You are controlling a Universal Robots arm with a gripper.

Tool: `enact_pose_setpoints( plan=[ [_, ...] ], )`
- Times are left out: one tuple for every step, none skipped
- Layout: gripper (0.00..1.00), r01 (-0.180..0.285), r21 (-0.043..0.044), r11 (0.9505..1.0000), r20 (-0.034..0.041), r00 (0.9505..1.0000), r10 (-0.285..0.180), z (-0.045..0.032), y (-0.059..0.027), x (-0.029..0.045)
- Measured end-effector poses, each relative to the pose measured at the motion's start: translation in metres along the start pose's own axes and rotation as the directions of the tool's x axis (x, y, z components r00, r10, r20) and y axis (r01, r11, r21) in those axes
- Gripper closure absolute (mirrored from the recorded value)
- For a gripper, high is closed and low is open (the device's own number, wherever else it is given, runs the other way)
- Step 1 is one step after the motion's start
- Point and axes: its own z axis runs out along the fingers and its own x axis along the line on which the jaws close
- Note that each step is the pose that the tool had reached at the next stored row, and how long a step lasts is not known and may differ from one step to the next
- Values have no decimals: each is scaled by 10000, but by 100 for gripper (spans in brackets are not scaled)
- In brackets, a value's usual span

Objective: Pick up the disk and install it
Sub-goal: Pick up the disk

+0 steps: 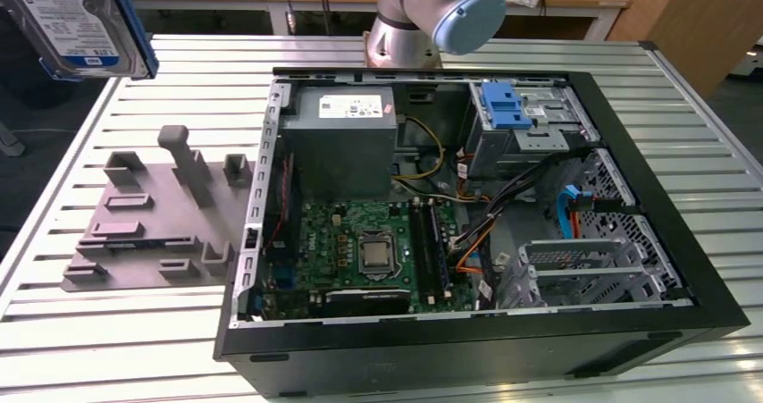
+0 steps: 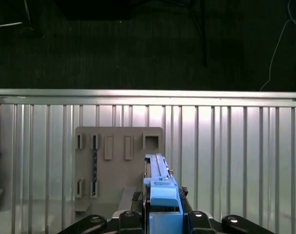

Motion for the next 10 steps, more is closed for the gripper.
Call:
enact_pose_setpoints(
  plan=[
    [64, -1, 1, 10000, 0, 10000, 1, 1, 0, 0],
    [64, -1, 2, 10000, 1, 10000, 1, 1, -1, 0],
    [64, 0, 1, 10000, 0, 10000, 0, 1, -3, 0],
    [64, 0, 0, 10000, 0, 10000, 0, 0, -4, 0],
    [64, 0, 1, 10000, 0, 10000, 0, 1, -5, 0],
    [64, 0, 1, 10000, 0, 10000, 0, 0, -6, 0],
    [64, 0, 0, 10000, 0, 10000, 0, 0, -7, 0],
    [64, 0, 0, 10000, 0, 10000, 0, 0, -8, 0],
    [64, 1, 0, 10000, 0, 10000, -1, 0, -11, 0],
    [64, 2, 0, 10000, 0, 10000, -2, 0, -17, 1]
  ],
)
